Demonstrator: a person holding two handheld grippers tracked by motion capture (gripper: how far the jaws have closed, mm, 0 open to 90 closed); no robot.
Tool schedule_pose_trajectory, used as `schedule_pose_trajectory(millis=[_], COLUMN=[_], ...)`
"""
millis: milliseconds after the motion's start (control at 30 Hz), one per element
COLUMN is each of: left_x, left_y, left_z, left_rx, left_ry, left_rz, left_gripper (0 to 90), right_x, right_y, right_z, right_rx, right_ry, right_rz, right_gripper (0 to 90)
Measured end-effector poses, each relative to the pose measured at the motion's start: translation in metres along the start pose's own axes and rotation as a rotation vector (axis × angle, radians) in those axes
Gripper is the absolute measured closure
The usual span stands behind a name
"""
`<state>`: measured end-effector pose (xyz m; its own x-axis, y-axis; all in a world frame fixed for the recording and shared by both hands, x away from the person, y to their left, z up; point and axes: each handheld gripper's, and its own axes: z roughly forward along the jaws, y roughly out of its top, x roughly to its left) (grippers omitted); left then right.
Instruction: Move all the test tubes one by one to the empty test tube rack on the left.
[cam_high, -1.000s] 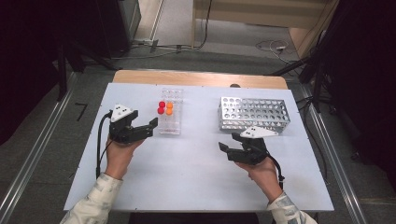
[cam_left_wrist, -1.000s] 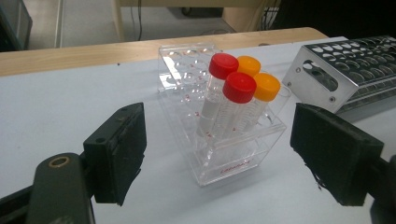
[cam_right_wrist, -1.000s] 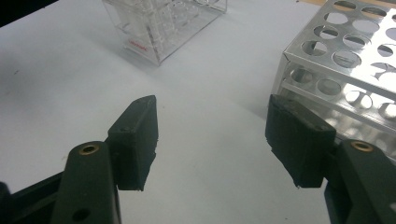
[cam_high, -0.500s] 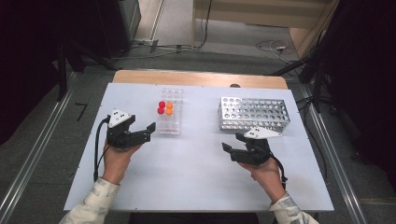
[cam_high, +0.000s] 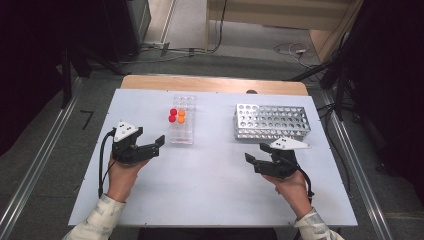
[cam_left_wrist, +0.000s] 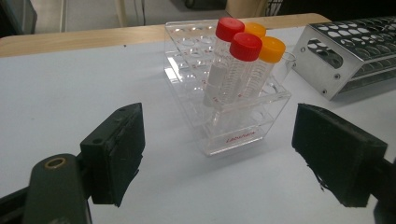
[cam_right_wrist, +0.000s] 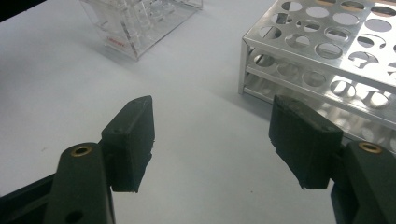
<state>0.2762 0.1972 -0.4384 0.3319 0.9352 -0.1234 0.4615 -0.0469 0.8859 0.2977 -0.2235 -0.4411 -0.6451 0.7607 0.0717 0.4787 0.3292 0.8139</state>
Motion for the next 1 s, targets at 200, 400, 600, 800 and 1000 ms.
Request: schedule_pose_trajectory(millis=[200, 400, 600, 800, 1000], left_x=[0.001, 0.004, 0.009, 0.013, 0.016], left_y=[-0.005, -0.009, -0.015, -0.019, -0.024], left_z=[-0.003, -0.007, -0.011, -0.015, -0.018], left_rx=[0.009, 0.009, 0.013, 0.016, 0.023], left_ry=[0.0, 0.007, 0.019, 0.029, 0.028], left_rz=[0.0, -0.005, -0.009, -0.014, -0.02], left_gripper=[17.7, 17.3, 17.3, 17.2, 16.4], right_x=[-0.005, -0.009, -0.016, -0.023, -0.031], right_y=[-0.004, -0.008, -0.012, -0.018, -0.023], right_z=[-0.005, -0.009, -0.015, -0.022, -0.03], right_rx=[-0.003, -0.01, -0.011, -0.015, -0.018], right_ry=[-0.01, -0.019, -0.034, -0.051, -0.074], right_rz=[0.009, 0.01, 0.021, 0.037, 0.058], right_gripper=[29.7, 29.6, 29.5, 29.4, 29.2])
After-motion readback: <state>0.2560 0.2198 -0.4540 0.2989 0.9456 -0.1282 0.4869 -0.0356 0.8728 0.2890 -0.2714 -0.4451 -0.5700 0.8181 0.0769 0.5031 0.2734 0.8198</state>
